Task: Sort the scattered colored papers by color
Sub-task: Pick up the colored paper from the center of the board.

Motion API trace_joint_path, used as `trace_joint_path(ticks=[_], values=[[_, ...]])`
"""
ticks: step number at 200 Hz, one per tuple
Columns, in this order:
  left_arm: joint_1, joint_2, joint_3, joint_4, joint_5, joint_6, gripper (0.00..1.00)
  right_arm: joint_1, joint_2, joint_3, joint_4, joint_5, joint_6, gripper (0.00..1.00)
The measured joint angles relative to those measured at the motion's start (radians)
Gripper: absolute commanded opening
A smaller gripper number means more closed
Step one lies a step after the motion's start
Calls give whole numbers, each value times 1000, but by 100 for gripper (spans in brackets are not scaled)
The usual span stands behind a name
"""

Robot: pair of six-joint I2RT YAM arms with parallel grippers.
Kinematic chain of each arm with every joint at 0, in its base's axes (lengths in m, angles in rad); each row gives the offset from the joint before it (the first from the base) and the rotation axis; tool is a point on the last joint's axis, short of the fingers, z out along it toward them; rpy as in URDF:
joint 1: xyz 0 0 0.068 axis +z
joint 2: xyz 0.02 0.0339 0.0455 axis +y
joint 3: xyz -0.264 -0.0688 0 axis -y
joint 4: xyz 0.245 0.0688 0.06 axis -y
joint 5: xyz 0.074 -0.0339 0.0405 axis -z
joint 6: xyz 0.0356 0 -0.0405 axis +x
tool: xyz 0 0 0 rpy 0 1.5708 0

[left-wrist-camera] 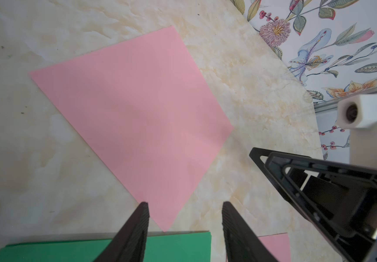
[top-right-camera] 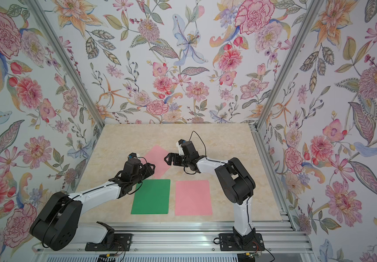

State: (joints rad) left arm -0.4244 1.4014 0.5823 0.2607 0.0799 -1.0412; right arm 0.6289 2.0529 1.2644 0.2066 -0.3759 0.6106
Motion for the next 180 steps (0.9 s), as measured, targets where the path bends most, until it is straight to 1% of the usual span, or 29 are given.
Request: trace_joint_path(ticks=[16, 31, 80, 123, 180], values=[[17, 26, 0, 8, 5, -13, 55, 0, 53, 45, -5, -24, 5, 100], [22, 53, 0, 7, 17, -22, 55, 0, 71, 74, -12, -36, 6, 100], [23, 85, 0, 7, 30, -39, 54, 0, 107, 185, -47, -38, -5, 100], [23, 122, 0, 11, 32, -82, 54, 0, 184, 294, -113, -36, -16, 100], [23, 156, 1, 11, 48, -139, 55, 0, 214, 334, -201, -25, -24, 100]])
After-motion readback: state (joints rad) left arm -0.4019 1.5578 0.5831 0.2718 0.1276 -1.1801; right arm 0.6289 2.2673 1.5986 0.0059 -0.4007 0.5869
